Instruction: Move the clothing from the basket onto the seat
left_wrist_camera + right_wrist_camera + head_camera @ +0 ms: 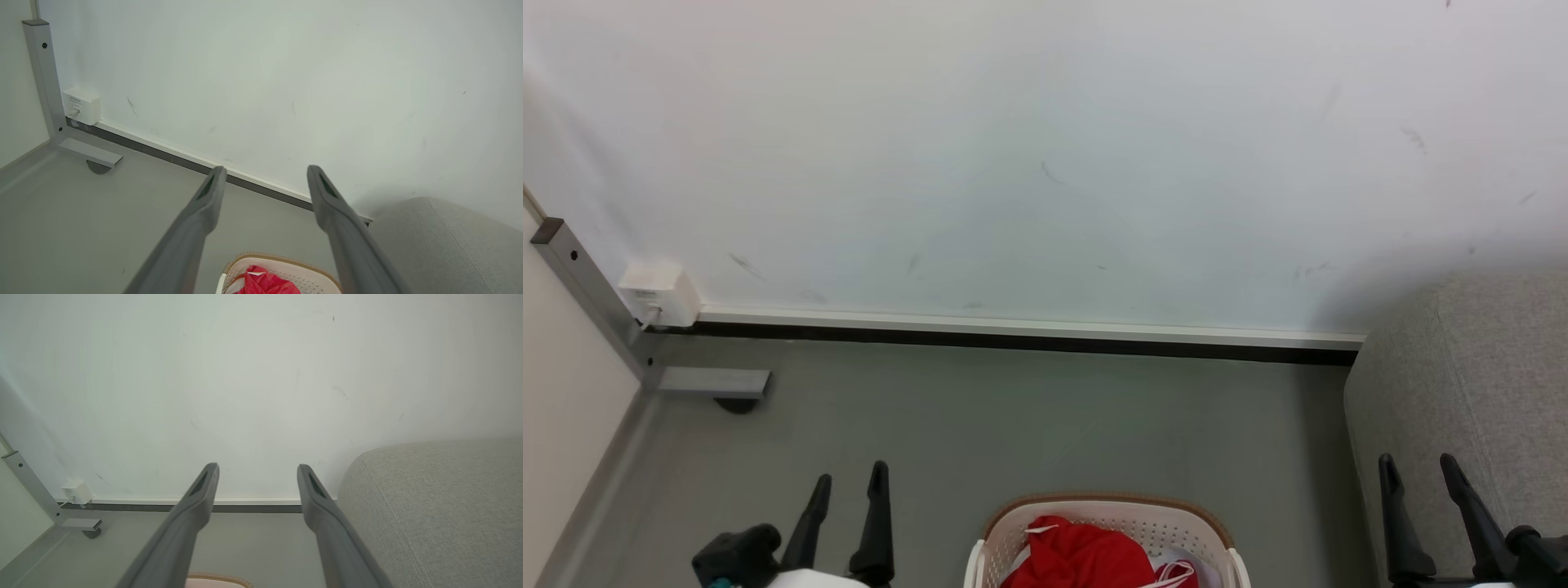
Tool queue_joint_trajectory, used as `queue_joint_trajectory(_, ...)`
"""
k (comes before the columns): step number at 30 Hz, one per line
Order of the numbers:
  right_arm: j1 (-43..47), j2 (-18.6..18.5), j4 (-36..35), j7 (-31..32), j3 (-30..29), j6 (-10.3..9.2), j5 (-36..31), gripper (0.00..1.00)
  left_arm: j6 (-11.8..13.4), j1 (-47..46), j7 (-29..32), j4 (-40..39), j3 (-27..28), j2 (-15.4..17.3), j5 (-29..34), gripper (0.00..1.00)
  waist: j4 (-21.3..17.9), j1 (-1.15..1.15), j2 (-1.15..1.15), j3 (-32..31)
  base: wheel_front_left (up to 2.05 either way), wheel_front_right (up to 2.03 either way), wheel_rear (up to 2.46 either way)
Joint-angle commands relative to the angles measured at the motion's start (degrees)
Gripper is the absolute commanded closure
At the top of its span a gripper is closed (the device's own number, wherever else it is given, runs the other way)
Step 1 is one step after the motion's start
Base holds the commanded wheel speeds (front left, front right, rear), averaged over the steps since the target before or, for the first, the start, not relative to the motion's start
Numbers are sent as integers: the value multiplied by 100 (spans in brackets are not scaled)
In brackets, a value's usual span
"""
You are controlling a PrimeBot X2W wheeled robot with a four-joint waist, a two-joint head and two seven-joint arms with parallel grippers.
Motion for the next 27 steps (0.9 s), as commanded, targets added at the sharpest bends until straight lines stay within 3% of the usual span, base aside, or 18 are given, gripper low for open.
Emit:
queue_joint_trajectory(1,21,-13,-60,-57,-44,-9,-108,0,14,15,-60,-25,19,51,193,0,3,0,0,-2,0,0,0)
queue_joint_trajectory(27,168,64,109,-372,-346,-12,-800,0,33,167,-389,-21,90,60,1467,0,69,0,0,-24,0,0,0)
